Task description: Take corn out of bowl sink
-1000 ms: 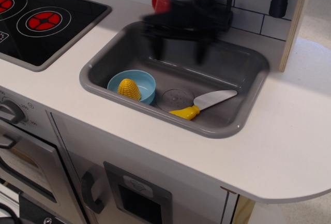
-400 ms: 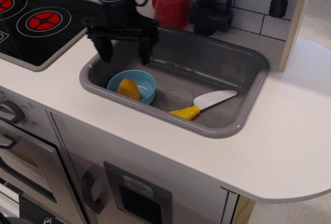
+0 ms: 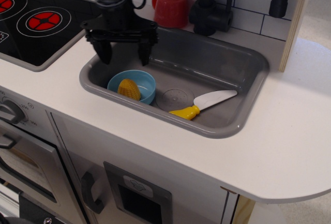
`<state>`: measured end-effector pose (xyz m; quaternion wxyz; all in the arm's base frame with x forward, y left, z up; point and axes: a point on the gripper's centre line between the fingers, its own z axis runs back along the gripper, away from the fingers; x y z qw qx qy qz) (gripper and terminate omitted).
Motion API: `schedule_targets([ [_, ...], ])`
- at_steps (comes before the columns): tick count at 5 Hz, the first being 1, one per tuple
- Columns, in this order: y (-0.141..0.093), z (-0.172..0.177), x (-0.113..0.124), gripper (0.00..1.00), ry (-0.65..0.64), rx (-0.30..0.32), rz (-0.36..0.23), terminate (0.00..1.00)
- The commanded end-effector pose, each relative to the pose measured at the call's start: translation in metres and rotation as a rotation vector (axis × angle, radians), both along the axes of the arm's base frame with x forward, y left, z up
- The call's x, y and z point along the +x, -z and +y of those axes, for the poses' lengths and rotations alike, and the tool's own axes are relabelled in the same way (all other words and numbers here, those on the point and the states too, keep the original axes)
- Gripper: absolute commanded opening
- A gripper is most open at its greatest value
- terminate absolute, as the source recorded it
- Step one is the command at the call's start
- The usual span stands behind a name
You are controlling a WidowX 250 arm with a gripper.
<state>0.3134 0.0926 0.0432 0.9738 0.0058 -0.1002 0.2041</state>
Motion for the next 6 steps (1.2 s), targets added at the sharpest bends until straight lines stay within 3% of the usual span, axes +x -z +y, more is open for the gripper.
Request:
schedule_targets([
  [1,0.011,-0.001,0.005,1.00,-0.011,0.045,-0.028,0.00],
  [6,0.046,0.000,0.002,1.00,-0.036,0.105,-0.023,0.00],
])
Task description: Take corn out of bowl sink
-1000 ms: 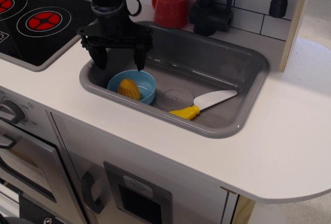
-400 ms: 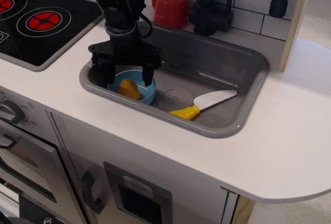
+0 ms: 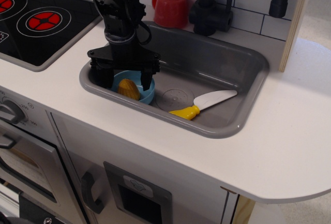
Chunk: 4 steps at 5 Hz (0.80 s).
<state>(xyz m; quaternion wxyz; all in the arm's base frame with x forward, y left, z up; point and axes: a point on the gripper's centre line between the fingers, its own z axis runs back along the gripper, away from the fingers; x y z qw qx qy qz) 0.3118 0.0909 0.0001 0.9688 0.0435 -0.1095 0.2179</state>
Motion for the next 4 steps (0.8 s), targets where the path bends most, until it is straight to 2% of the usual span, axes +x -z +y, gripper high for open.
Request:
schedule_targets([
  [1,0.005,0.001,0.003,1.00,-0.008,0.024,0.001,0.00],
  [2,0.002,0.003,0.000,0.00,-0.014,0.023,0.001,0.00],
  [4,-0.010,0.008,0.001,0.00,-0.051,0.035,-0.021,0.00],
])
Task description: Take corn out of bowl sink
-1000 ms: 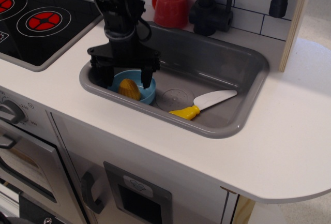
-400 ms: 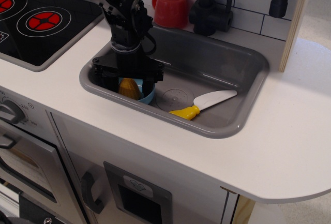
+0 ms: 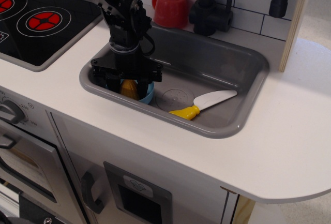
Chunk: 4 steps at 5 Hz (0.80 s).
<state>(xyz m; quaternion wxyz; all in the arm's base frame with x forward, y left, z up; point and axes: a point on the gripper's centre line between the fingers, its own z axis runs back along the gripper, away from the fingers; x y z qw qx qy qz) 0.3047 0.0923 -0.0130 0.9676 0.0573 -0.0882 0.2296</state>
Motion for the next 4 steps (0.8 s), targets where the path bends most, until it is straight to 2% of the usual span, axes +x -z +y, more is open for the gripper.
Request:
schedule_targets([
  [1,-0.045,0.003,0.012,0.00,-0.053,-0.017,-0.097,0.00],
  [2,-0.062,-0.006,0.014,0.00,-0.063,-0.046,-0.132,0.00],
  [3,-0.072,-0.017,0.021,0.00,-0.097,-0.079,-0.143,0.00],
  [4,-0.079,-0.050,0.032,0.00,-0.097,-0.134,-0.132,0.00],
])
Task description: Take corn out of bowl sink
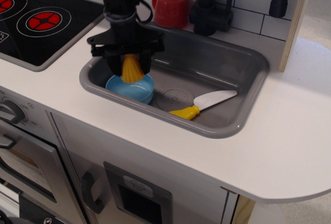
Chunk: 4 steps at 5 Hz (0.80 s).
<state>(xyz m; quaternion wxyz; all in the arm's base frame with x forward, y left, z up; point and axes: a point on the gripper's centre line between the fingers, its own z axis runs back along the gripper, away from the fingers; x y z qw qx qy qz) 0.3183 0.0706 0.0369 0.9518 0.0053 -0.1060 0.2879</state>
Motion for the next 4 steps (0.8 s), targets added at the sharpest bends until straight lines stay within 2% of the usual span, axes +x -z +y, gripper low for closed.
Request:
schedule_targets([
  [1,-0.031,-0.067,0.026,0.00,0.018,-0.056,-0.052,0.00],
  [3,-0.011,-0.123,0.016,0.00,0.047,-0.078,0.002,0.00],
  [4,-0.006,-0.141,0.010,0.00,0.075,-0.069,-0.008,0.00],
])
